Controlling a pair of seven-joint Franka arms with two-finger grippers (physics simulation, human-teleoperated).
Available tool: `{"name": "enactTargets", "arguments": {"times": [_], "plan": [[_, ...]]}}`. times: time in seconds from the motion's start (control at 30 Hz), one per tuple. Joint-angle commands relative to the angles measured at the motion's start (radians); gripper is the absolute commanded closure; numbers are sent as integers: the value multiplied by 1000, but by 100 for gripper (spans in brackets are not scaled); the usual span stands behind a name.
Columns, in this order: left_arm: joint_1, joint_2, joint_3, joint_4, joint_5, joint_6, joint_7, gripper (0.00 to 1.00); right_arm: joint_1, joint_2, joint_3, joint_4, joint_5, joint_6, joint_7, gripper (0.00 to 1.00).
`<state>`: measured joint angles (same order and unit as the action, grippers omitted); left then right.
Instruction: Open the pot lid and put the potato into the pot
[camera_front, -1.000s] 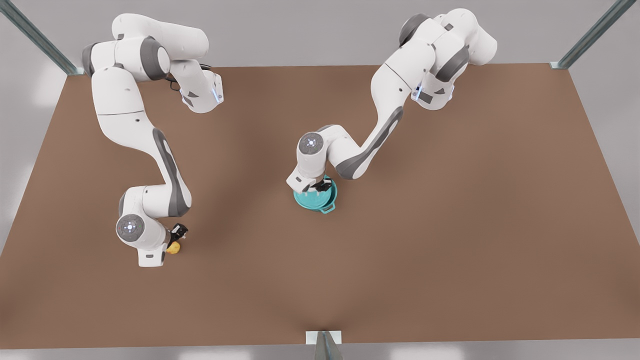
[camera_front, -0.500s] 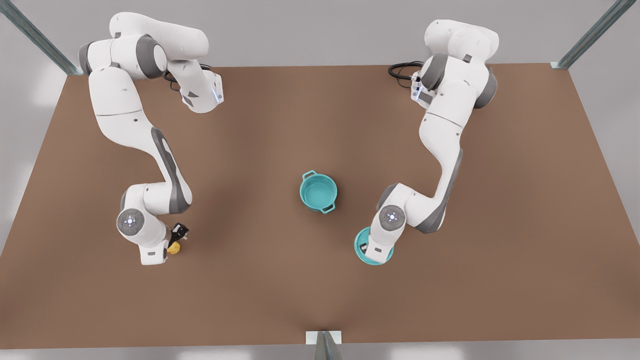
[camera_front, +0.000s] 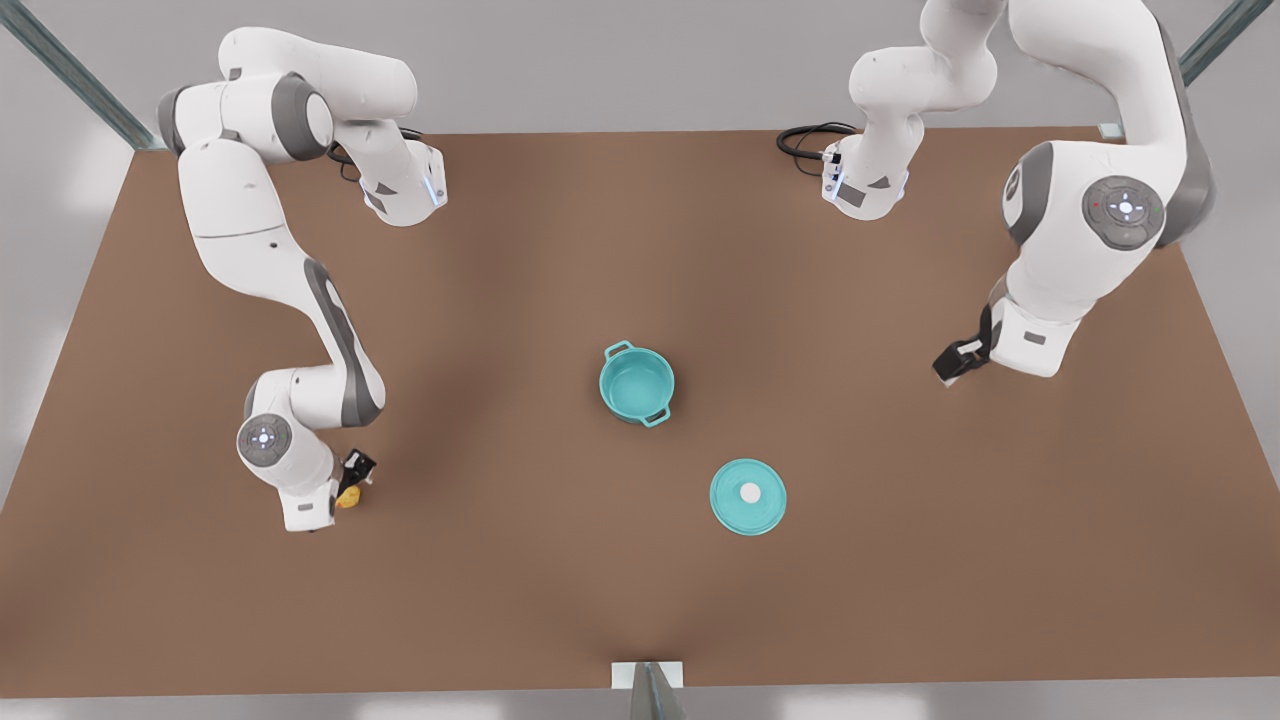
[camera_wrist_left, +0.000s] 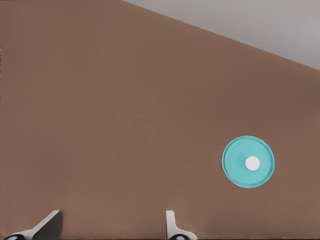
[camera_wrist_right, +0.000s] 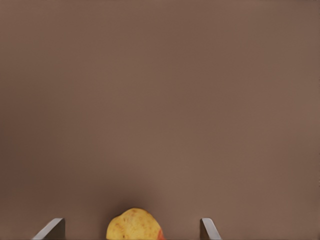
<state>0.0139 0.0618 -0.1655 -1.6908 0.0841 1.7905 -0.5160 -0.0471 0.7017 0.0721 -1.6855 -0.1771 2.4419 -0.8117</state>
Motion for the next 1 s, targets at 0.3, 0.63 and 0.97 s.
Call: {"name": "enactTargets", "arguments": {"times": [0.3,0.63,0.97], "plan": [[6,-16,4,-15,2,-39,494,0,-11,39,0,-13,-2,49,-47,0],[6,-8,4,-16,2,-37,493,0,-22,45,-2,-10,-24,63,-57,3],[26,-19,7,-16,-1,-56,570,0,-54,45,0,-42,-24,63,-89,2]]}}
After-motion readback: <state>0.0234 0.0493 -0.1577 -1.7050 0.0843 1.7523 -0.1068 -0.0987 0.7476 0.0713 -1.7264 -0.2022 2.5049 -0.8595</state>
